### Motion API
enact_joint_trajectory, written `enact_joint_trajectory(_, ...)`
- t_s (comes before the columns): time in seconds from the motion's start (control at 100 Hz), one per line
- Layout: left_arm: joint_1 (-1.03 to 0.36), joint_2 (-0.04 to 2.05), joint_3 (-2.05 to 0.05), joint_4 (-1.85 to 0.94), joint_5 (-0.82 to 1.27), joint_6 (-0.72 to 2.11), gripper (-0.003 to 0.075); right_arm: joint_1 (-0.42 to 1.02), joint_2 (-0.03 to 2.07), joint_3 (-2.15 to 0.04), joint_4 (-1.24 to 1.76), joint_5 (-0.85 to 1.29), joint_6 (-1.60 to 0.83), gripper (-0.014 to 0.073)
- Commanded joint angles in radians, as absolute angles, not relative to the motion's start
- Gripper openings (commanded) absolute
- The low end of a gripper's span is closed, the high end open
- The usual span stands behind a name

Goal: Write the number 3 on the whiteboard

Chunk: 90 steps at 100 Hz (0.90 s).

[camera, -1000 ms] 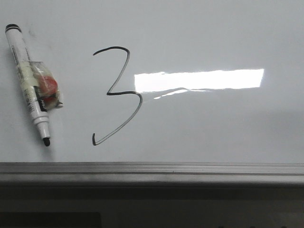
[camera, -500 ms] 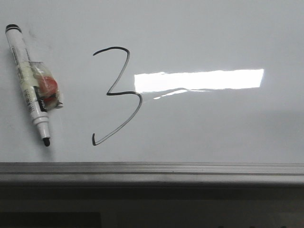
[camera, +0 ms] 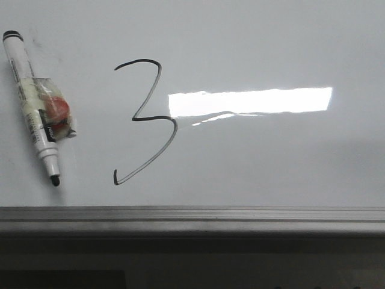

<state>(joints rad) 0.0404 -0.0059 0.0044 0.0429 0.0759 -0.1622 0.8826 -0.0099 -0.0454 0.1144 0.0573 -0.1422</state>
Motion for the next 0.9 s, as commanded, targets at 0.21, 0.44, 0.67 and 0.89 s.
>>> enact_joint_trajectory(0.21, -0.015, -0.031, 0.038, 0.047, 0.244, -0.17, -0.002, 0.877, -0.017, -0.069, 0.104, -0.023, -0.146, -0.0066)
enact_joint_trajectory(0.44, -0.019, -0.031, 0.038, 0.027, 0.278, 0.07, -0.002, 0.877, -0.017, -0.069, 0.104, -0.023, -0.146, -0.0066)
enact_joint_trajectory(0.67, -0.003, -0.031, 0.038, 0.073, 0.301, 0.059, -0.002, 0.877, -0.017, -0.069, 0.104, -0.023, -0.146, -0.0066)
enact_joint_trajectory(0.89, -0.003, -0.031, 0.038, 0.079, 0.303, 0.059, -0.002, 0.877, -0.017, -0.069, 0.104, -0.023, -0.146, -0.0066)
